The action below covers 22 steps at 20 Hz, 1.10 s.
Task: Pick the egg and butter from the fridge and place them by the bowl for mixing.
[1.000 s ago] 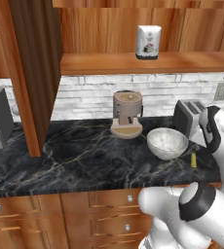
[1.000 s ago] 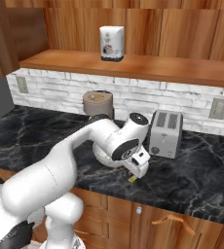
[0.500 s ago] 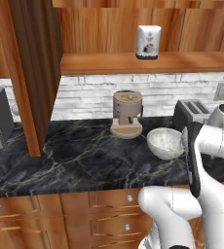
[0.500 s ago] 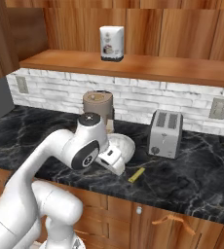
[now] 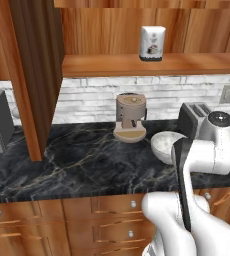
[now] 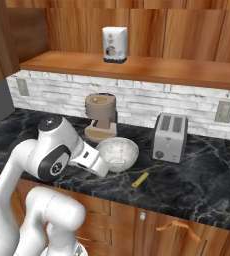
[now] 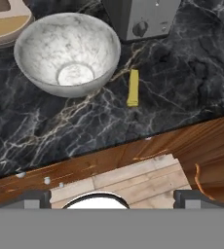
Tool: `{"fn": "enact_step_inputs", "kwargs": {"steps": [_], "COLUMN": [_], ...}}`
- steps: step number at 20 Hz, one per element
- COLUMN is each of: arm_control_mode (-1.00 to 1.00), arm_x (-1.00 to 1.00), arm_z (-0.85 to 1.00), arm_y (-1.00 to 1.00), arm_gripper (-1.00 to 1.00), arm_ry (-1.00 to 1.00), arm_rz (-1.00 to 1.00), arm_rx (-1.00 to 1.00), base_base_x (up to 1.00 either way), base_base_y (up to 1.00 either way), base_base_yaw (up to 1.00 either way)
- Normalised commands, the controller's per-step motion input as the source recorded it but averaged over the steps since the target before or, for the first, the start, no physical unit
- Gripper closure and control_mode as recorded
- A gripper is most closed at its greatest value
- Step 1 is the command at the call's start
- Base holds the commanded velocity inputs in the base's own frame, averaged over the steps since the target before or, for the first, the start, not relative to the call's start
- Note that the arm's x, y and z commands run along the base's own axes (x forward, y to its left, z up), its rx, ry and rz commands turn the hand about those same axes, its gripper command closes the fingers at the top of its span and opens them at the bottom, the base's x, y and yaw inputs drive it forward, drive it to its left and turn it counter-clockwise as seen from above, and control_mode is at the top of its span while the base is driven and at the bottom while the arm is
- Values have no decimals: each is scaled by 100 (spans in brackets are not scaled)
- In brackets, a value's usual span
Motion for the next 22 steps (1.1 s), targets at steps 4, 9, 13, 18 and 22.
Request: {"fn": "enact_step_inputs", "kwargs": {"steps": [4, 9, 13, 18, 22], "arm_control_mode": [100, 100, 100, 100, 100], "arm_x": [-3, 0, 0, 0, 0], "arm_z": [4, 0, 0, 0, 0], "arm_y": [6, 0, 0, 0, 0], "arm_gripper": [-100, -100, -100, -100, -100], "arm_ry": [0, 0, 0, 0, 0], "arm_rz": [0, 0, 0, 0, 0], "arm_rx": [1, 0, 0, 0, 0], "base_base_x": [0, -39, -61, -17, -4], "base_base_y": [0, 3, 14, 9, 0], "base_base_yaw": [0, 7, 43, 92, 100]}}
